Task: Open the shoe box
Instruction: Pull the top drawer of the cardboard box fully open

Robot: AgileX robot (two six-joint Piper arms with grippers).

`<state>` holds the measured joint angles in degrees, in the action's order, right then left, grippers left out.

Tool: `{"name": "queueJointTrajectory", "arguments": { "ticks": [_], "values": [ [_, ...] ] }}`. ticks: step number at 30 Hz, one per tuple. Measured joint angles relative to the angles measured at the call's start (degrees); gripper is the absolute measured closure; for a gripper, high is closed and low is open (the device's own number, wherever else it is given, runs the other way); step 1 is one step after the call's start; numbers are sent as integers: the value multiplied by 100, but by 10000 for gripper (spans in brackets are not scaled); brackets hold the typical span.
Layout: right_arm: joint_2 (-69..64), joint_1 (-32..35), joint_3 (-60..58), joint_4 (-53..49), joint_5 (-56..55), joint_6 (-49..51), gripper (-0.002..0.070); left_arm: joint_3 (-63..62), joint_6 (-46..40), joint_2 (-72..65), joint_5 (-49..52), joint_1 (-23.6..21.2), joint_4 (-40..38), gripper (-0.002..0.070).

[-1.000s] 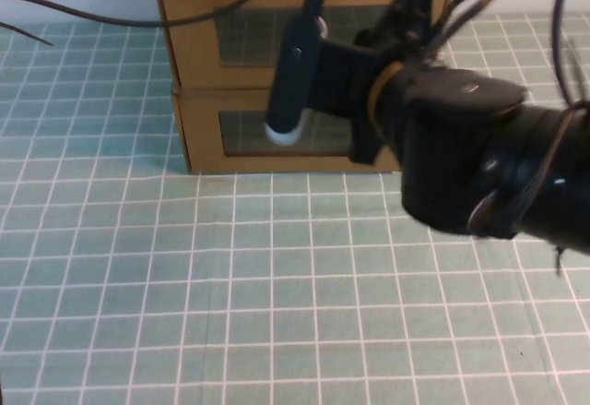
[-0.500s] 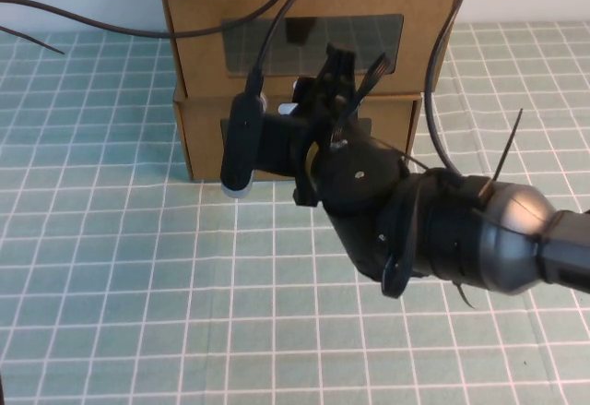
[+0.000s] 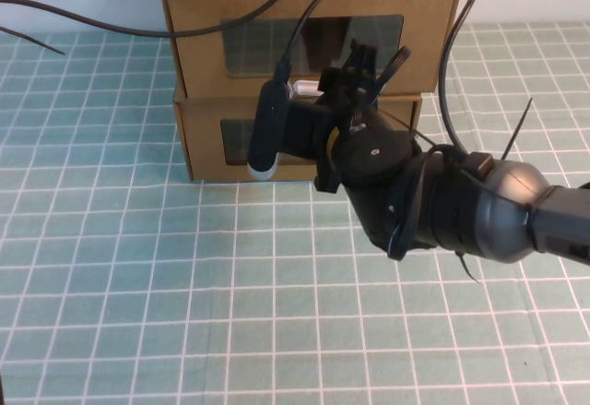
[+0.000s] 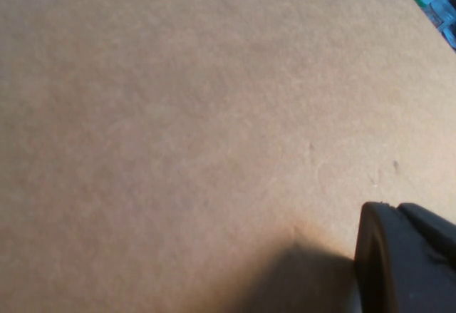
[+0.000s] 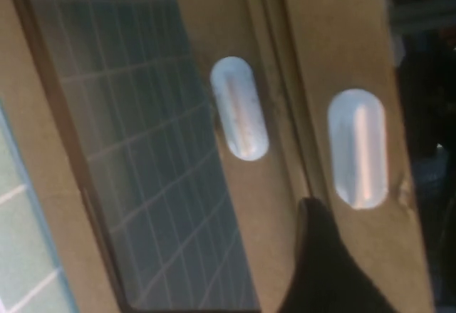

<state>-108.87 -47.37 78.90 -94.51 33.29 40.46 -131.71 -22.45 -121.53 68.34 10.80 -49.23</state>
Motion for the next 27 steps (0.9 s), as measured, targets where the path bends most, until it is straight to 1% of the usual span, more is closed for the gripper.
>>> {"name": "queueJointTrajectory", "arguments": {
  "ticks": [11,16,17,18,22,24,27],
  "values": [
    [-352,36,470,-21,-114,287,371,0,0,0,-3,0,8,679],
    [-603,131,773,-66,-245,572,381,-3,0,0,-24,0,21,679],
    [-630,141,818,-81,-245,625,395,-3,0,0,-24,0,21,679],
    [-678,155,855,-104,-231,650,423,-3,0,0,-35,0,21,679],
    [-717,170,900,-58,-269,694,608,-3,0,2,-52,0,43,679],
    [-727,170,911,-68,-257,694,640,-3,0,2,-64,0,41,679],
    [-727,170,911,-33,-257,647,647,-3,0,2,-89,0,41,679]
  ]
}}
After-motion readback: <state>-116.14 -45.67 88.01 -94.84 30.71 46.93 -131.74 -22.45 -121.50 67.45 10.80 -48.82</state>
